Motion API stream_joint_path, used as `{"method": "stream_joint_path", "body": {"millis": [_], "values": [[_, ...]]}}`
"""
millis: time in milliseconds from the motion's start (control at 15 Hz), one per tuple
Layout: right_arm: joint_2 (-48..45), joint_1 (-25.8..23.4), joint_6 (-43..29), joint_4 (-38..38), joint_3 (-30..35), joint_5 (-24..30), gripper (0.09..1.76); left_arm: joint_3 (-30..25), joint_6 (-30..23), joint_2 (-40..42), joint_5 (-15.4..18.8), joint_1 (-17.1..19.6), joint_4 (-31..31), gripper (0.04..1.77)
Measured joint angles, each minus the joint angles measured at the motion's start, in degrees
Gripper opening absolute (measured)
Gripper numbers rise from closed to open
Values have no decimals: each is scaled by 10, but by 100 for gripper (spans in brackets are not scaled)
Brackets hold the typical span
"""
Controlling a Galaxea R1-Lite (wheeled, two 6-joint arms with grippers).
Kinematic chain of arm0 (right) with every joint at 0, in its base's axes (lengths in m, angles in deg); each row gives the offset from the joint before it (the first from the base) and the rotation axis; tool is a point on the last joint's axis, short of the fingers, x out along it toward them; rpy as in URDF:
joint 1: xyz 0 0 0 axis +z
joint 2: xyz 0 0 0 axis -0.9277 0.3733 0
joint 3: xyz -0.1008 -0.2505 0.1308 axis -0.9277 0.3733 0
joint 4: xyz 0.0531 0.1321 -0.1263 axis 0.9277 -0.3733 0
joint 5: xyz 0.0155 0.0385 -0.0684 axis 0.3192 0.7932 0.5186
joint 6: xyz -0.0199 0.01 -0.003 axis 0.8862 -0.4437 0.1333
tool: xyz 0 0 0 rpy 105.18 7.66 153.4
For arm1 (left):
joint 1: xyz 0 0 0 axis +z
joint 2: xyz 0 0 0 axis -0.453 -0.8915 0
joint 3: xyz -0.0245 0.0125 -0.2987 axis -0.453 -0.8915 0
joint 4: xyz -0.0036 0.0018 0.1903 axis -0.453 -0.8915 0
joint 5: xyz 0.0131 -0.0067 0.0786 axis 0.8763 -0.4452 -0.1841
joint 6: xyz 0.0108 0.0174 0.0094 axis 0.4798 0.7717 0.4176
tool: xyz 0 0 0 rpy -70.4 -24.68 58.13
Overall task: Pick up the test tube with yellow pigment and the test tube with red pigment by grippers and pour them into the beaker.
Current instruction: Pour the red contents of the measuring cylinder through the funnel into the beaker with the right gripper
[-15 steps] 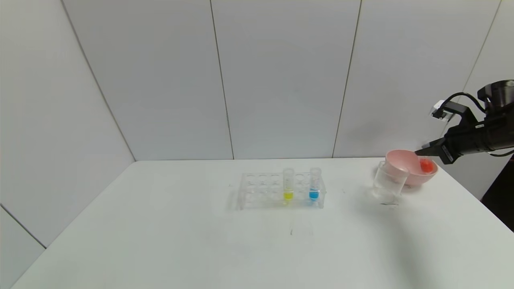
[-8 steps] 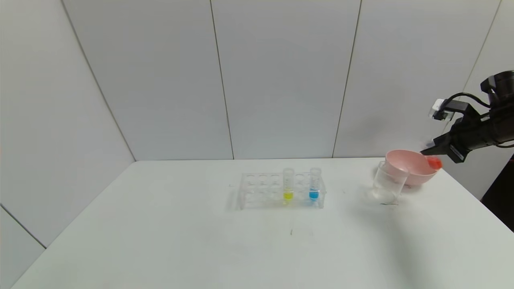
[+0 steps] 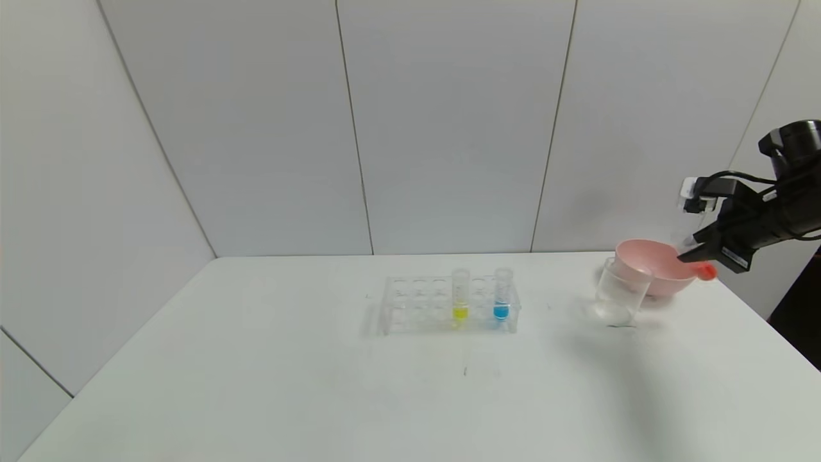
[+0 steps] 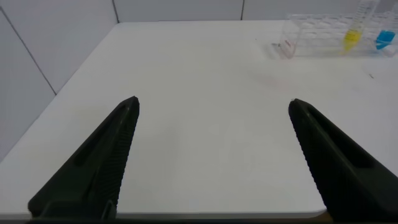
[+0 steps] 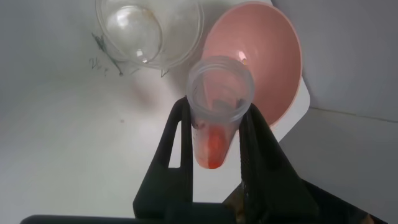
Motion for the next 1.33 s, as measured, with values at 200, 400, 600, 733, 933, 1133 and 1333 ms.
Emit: {"method": "stream_joint_path", "body": {"millis": [200, 400, 600, 733, 933, 1133, 1333], "values": [[0, 8, 29, -4, 2, -14, 50, 0, 0, 0, 0, 0, 0, 172], [0, 21, 44, -4, 3, -48, 50, 0, 0, 0, 0, 0, 0, 172], [2, 36, 52, -4, 3, -60, 50, 0, 0, 0, 0, 0, 0, 172], [6, 42, 58, -3, 1, -82, 50, 0, 0, 0, 0, 0, 0, 172], [9, 47, 72, -17, -3, -96, 50, 0, 0, 0, 0, 0, 0, 172], [9, 54, 85, -34, -11, -128, 50, 0, 0, 0, 0, 0, 0, 172], [10, 59, 91, -34, -14, -136, 50, 0, 0, 0, 0, 0, 0, 172]]}}
